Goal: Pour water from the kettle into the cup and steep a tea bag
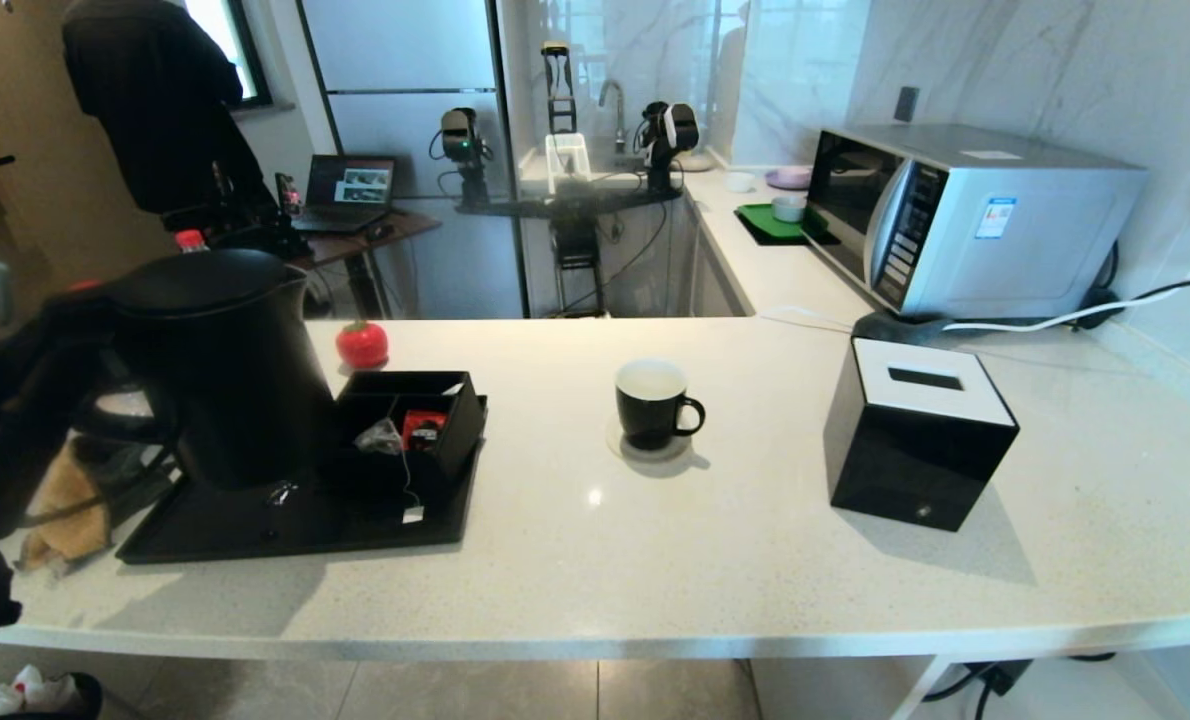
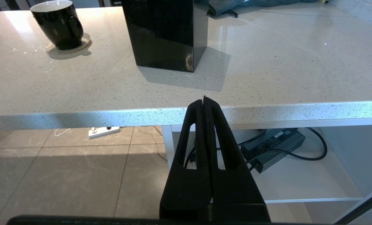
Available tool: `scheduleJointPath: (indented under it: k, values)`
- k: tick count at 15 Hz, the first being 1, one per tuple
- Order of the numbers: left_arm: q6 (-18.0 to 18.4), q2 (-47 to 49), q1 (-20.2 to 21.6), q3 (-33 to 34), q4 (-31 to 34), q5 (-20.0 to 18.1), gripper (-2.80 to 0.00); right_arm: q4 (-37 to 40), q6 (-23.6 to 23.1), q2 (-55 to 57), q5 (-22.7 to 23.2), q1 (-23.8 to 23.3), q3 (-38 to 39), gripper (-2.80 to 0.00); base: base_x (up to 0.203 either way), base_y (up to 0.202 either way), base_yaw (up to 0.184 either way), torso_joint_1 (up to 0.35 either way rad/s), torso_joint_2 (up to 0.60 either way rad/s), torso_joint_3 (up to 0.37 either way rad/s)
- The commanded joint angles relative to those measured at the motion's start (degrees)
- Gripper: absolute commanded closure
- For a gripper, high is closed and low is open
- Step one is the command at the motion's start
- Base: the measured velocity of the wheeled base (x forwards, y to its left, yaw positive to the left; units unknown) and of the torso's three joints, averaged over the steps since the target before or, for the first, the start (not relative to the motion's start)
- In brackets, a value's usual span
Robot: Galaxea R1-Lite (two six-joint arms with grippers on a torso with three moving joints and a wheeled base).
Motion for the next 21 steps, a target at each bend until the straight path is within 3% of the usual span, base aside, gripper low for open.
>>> scheduleJointPath:
  k: [1,7,19,21]
  values:
    - [0.1,-2.6,-2.6,0.9,-2.8,0.1,0.0,0.0,0.0,0.1,0.0,0.0,0.0,0.0,0.0,0.0,0.0,0.0,0.0,0.0]
    - [0.1,-5.3,-9.5,0.8,-2.0,0.4,0.0,0.0,0.0,0.1,0.0,0.0,0.0,0.0,0.0,0.0,0.0,0.0,0.0,0.0]
    - [0.7,-7.6,-23.3,-6.3,11.1,1.2,0.0,0.0,0.0,0.1,0.0,0.0,0.0,0.0,0.0,0.0,0.0,0.0,0.0,0.0]
    - [0.8,-7.5,-25.7,-7.7,13.4,2.7,0.0,0.0,0.0,0.1,0.0,0.0,0.0,0.0,0.0,0.0,0.0,0.0,0.0,0.0]
